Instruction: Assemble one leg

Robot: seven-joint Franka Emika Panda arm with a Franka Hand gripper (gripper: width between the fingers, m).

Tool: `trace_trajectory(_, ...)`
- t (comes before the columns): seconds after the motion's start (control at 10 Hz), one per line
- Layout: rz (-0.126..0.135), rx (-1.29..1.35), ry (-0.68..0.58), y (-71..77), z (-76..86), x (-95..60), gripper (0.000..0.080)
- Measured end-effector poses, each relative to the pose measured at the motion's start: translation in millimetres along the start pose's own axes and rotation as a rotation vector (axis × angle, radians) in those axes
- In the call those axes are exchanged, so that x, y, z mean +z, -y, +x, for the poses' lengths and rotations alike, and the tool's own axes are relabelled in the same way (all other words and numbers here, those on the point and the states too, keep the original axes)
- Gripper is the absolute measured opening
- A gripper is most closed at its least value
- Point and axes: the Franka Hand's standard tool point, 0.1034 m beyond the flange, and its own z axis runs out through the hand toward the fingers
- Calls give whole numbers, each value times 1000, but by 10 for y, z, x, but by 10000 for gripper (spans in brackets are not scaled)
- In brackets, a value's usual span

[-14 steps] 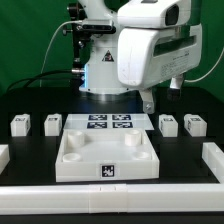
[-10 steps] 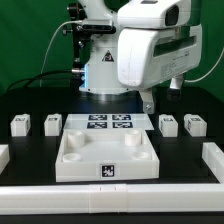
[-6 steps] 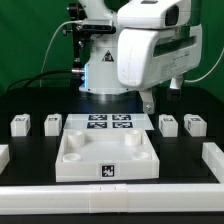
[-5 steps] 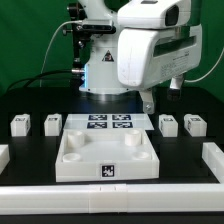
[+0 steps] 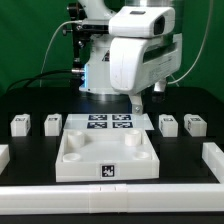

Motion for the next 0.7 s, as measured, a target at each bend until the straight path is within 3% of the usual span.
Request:
trace_trajectory(0.2,2,-42,3,132,-176,56,650)
trace_trajectory(0.7,4,-49,3,126,-172,71,650)
